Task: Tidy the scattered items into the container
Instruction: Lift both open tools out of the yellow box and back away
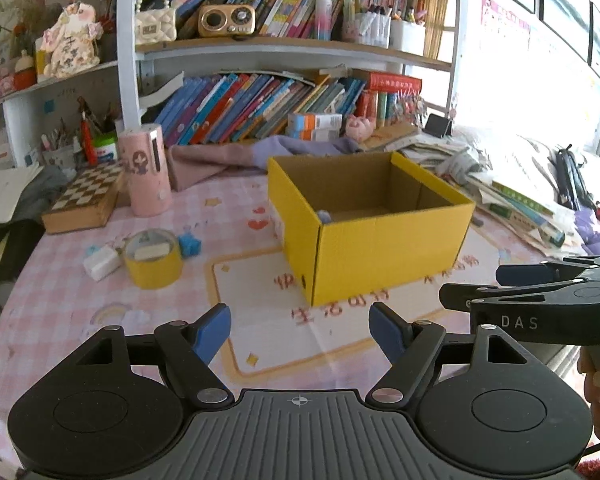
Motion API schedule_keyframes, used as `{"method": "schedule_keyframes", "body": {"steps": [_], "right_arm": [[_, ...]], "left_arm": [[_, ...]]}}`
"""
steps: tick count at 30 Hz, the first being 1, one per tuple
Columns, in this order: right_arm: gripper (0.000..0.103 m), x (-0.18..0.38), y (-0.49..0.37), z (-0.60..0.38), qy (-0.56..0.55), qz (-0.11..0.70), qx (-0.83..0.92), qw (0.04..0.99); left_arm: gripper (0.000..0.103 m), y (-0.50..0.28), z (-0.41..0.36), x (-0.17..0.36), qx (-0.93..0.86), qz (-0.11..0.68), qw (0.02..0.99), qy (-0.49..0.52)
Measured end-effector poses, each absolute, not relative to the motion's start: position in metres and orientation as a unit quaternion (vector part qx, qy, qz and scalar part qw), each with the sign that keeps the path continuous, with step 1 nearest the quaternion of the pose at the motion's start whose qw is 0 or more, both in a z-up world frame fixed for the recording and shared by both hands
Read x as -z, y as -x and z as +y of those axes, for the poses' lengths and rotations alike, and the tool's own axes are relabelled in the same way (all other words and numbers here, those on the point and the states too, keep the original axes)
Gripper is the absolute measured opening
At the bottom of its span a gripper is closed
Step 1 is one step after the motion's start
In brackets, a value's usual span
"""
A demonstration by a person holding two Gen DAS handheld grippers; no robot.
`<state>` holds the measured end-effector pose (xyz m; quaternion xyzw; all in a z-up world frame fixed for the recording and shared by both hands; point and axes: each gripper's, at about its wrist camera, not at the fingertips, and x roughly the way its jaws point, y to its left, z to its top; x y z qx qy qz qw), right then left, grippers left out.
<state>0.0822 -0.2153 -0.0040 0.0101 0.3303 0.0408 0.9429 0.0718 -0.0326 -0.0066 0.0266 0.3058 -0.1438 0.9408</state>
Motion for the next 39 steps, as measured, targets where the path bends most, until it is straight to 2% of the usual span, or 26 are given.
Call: {"method": "schedule_keyframes", "body": {"steps": [15, 39], "right_arm": [[0.067, 0.017, -0.053, -0.182, 0.002, 0.369, -0.072, 0.927], [0.071, 0.010, -0.061, -0.106, 0.052, 0.362, -0.156, 0.918]], "left_arm": [[0.078, -0.043, -0.003, 0.019, 0.112, 0.337, 0.935, 0.001], [0.082, -0.025, 0.070, 0.015, 0.031, 0.323, 0.945, 0.047]]}}
